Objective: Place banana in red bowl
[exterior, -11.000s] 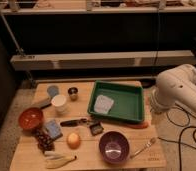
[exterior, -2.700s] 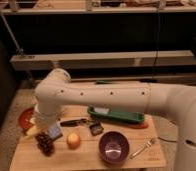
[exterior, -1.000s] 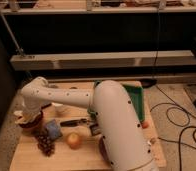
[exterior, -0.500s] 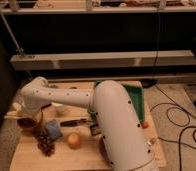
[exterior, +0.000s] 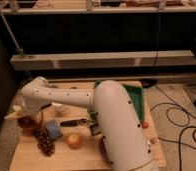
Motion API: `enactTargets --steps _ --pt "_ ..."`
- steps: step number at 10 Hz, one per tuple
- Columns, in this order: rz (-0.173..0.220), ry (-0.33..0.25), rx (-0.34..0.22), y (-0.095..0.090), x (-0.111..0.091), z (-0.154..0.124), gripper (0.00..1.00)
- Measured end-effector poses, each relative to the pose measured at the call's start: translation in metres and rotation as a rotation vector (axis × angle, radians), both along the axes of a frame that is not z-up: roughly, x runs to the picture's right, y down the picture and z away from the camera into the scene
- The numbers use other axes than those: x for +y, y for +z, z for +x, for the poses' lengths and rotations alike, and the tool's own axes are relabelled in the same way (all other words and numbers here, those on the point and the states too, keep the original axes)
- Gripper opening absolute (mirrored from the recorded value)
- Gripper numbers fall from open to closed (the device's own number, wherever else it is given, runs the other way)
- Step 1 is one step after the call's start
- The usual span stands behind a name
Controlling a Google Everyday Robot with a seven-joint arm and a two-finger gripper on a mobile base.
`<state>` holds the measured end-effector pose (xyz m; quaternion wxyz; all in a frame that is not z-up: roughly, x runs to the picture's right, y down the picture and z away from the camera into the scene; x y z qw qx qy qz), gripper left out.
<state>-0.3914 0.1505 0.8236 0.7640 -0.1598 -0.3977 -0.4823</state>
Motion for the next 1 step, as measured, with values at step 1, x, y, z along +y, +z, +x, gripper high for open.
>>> enactTargets --steps 1 --pt "0.0 0.0 0.0 0.0 0.0 0.0 0.74"
